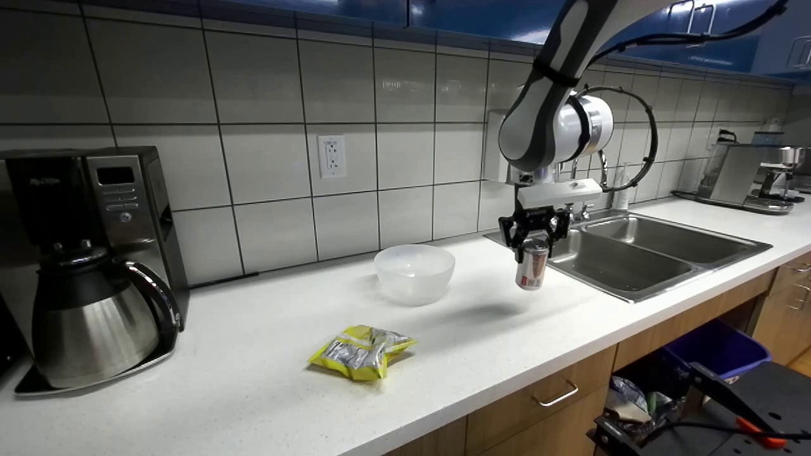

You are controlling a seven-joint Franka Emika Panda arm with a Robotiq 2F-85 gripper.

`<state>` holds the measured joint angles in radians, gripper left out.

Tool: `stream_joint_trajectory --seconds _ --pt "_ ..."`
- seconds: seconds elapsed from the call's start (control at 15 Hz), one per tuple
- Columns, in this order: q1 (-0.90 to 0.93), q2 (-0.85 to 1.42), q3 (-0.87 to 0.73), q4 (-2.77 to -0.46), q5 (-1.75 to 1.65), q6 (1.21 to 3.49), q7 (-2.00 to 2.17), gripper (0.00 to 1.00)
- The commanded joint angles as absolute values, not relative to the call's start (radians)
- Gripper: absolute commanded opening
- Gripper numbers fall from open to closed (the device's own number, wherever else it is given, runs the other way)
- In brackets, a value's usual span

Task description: Put the can in the bowl.

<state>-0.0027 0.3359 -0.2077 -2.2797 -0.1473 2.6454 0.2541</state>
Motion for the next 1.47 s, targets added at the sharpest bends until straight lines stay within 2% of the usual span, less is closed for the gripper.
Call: stream_joint_trajectory --seconds 0.0,0.73,1.4 --pt "0.023 0.271 -0.208 -2.292 -0.185 2.667 0.285 0.40" --pt "0.114 0.285 -0.204 -2.209 -0.274 2.729 0.314 0.40" --pt "0.140 0.404 -0.159 -2.036 -0.268 2.692 0.264 0.40"
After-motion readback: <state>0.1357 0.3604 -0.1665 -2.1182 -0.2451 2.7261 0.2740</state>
